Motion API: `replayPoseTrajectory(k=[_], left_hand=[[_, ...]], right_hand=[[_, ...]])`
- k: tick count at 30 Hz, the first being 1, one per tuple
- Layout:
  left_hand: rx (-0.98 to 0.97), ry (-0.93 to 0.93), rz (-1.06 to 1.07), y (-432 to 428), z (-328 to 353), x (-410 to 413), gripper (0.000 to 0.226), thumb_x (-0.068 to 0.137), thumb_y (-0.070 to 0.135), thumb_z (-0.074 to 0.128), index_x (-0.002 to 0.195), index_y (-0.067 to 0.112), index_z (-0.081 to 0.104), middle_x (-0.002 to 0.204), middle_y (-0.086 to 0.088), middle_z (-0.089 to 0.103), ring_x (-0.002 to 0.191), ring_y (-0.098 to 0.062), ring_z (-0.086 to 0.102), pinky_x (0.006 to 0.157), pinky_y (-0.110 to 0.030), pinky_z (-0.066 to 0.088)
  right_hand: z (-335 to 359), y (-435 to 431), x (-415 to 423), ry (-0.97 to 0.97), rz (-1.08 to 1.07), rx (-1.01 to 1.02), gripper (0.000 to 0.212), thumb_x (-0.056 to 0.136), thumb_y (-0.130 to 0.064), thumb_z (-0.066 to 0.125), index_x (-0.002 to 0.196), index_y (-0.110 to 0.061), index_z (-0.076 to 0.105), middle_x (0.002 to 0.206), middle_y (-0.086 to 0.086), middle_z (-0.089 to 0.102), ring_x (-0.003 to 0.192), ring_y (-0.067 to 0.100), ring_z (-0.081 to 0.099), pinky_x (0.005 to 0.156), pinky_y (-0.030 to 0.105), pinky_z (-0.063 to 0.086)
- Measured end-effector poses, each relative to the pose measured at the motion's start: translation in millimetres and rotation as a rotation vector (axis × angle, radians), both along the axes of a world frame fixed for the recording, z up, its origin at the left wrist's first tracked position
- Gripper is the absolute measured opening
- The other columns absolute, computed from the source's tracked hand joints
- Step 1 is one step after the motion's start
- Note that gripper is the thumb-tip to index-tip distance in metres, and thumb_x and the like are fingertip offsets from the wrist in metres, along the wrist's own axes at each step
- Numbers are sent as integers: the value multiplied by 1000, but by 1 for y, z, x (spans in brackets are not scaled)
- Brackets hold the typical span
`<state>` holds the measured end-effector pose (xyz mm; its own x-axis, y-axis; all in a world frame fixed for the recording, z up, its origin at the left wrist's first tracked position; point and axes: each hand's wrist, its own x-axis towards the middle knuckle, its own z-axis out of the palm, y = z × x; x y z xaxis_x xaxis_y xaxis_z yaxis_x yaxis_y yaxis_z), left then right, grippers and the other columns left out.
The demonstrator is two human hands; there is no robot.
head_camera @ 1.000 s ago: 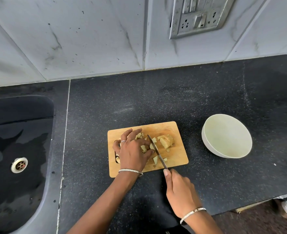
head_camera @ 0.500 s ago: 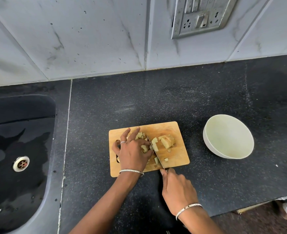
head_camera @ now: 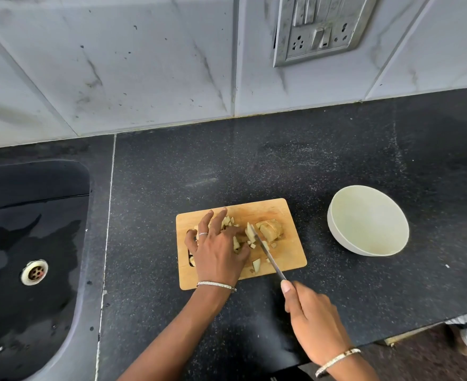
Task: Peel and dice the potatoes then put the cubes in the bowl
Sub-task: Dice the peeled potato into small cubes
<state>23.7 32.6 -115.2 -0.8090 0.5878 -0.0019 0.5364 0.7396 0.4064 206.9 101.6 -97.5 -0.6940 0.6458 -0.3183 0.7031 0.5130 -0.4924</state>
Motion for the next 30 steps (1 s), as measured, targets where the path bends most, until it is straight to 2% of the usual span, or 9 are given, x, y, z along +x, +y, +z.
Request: replayPoseTrajectory(k=[3,5,13,18,21,24,27,28,30], left_hand=[[24,-47,-21,0,1,-1,33,74,44,66,107,42,67,149,11,40,142,-16,22,106,-50,20],[45,-55,-38,-1,2,-1,35,74,42,65,109,41,67,149,10,40,141,-16,22,107,-51,20],[81,-32,-10,-3,2,-6,24,78,42,72,101,40,67,142,13,48,140,-14,28,105,-49,21],[84,-38,25,-4,2,-15,11,79,39,71,90,38,70,141,13,48,140,-14,26,102,-42,13],[103,-75,44,-2,4,-15,11,76,42,70,85,35,68,139,15,50,139,-12,27,100,-39,12],[185,-84,69,-2,8,-15,12,74,40,70,79,33,63,114,17,64,124,-9,44,95,-33,13],[251,-89,74,-4,12,-14,14,74,36,70,77,32,57,78,19,65,87,-5,59,96,-30,16],[270,-91,70,-5,13,-15,15,74,35,71,76,31,56,73,19,63,77,-4,59,98,-31,19],[289,-107,58,-7,13,-16,16,73,34,72,77,31,57,70,20,62,73,-4,57,96,-32,22]], right_hand=[[-3,2,-2,11,-12,18,73,81,-73,-8,78,-25,48,71,-2,61,76,22,60,72,42,47],[-6,1,-3,1,-4,19,73,82,-72,-8,78,-26,48,73,-2,62,76,22,61,72,42,47],[3,0,-4,-6,14,-61,56,96,-59,14,77,-25,54,71,-3,62,73,12,61,74,37,48],[5,0,0,50,-24,-140,57,96,-59,23,68,-24,58,60,0,61,58,9,58,59,25,43],[6,3,-1,87,-81,-165,57,94,-60,24,67,-23,58,54,-6,58,54,7,56,54,22,39],[3,7,-5,67,-88,-105,56,96,-59,21,73,-23,58,64,-6,62,66,8,59,68,32,47],[-5,10,-8,-2,-59,-17,56,95,-62,14,80,-24,53,75,-4,64,80,23,62,75,42,49],[-8,11,-9,-18,-55,-2,56,94,-63,13,81,-25,51,78,-4,64,81,25,62,75,43,49],[-10,10,-11,-28,-48,-5,54,96,-61,14,82,-24,50,79,-3,65,82,27,62,76,44,49]])
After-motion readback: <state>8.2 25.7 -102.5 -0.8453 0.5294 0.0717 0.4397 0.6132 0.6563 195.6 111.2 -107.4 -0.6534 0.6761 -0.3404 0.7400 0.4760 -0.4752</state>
